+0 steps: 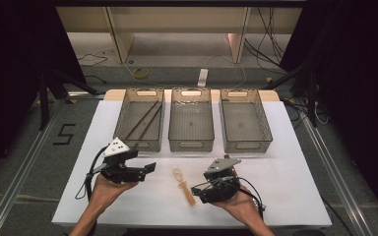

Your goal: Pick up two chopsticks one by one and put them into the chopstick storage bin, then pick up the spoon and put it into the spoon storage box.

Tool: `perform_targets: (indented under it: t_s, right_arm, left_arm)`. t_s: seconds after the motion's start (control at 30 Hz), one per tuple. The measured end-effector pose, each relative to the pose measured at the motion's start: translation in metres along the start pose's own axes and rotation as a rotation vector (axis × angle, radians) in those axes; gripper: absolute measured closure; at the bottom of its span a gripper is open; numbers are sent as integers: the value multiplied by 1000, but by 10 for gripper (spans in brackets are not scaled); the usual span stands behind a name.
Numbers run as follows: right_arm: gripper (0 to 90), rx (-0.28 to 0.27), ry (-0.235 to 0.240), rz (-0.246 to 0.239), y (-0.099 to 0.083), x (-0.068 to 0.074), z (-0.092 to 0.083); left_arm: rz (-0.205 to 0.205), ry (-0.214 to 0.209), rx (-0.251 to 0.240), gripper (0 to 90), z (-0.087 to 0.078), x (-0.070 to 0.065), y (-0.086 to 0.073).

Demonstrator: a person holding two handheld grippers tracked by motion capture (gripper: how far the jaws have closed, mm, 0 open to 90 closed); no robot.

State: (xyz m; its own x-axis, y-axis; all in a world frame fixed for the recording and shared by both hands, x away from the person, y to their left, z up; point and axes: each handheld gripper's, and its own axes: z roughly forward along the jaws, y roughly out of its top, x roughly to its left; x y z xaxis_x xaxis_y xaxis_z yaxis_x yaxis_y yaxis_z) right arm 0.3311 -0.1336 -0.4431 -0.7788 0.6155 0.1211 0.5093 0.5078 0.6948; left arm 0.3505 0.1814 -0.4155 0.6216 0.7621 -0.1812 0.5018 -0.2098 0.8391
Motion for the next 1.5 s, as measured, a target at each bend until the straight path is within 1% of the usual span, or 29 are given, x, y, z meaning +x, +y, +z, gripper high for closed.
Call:
perform_targets:
  t_s: [0.07, 0.1, 0.13, 0.17, 0.2, 0.23, 0.33, 0.43, 0.53, 0.57, 0.6, 0.63, 0.67, 0.73, 0.83, 0.9, 0.97, 1.0, 1.17, 1.23, 1.3, 1.33, 1.37, 1.43, 1.5]
  right_arm:
    - [333, 4, 1, -1, 1, 1, 2]
    - [333, 15, 3, 4, 2, 2, 3]
    - [334, 21, 1, -2, 3, 3, 5]
    - [334, 29, 1, -5, 4, 3, 7]
    - [334, 49, -4, -6, 5, 5, 10]
    - [334, 49, -4, -6, 5, 5, 10]
    - [341, 72, -3, -12, 8, 7, 14]
    - [353, 91, -4, -13, 10, 9, 19]
    - [359, 119, 4, -11, 12, 10, 24]
    - [373, 135, 2, -31, 13, 11, 28]
    - [382, 146, 6, -35, 13, 11, 29]
    - [382, 146, 6, -35, 13, 11, 29]
    - [389, 159, 14, -28, 14, 12, 32]
    - [392, 168, 16, -27, 14, 12, 33]
    - [398, 190, 12, -39, 15, 13, 35]
    - [406, 199, 19, -46, 15, 13, 37]
    - [418, 209, 17, -44, 15, 13, 38]
    - [422, 215, 12, -50, 15, 13, 38]
    - [452, 231, 7, -50, 16, 13, 41]
    - [463, 230, 0, -60, 17, 14, 41]
    - [477, 243, 1, -65, 16, 15, 43]
    - [477, 243, 1, -65, 16, 15, 43]
    - [485, 254, -7, -78, 16, 15, 44]
    - [488, 255, -6, -71, 16, 16, 45]
    - [491, 266, -6, -82, 16, 17, 46]
  left_arm:
    - [9, 8, -2, 152, -1, -1, 0]
    - [15, 10, -3, 152, -2, -1, -1]
    - [20, 14, -1, 152, -2, -1, -1]
    - [21, 15, 1, 152, -2, 0, -2]
    - [16, 13, 3, 152, -2, 0, -2]
    - [16, 12, 3, 152, -1, -1, -3]
    - [21, 8, 4, 152, -2, -2, -3]
    - [32, 15, 1, 152, -3, -3, -4]
    - [28, 18, -4, 152, -4, -3, -4]
    - [29, 20, -4, 152, -4, -3, -4]
    - [30, 22, -4, 152, -5, -3, -5]
    - [26, 21, -7, 152, -6, -3, -5]
    - [24, 20, -9, 152, -6, -3, -5]
    - [30, 22, -10, 152, -7, -3, -5]
    - [29, 24, -9, 152, -7, -3, -5]
    - [26, 25, -9, 152, -7, -3, -6]
    - [33, 28, -8, 152, -6, -4, -6]
    - [40, 29, -7, 152, -6, -4, -6]
    - [67, 42, -3, 152, -7, -6, -8]
    - [67, 41, -5, 152, -8, -6, -8]
    - [63, 40, -8, 152, -8, -7, -9]
    - [68, 41, -4, 152, -8, -7, -9]
    - [73, 43, -3, 152, -8, -7, -9]
    - [75, 41, -5, 152, -8, -8, -9]
    - [78, 40, -5, 152, -8, -9, -9]
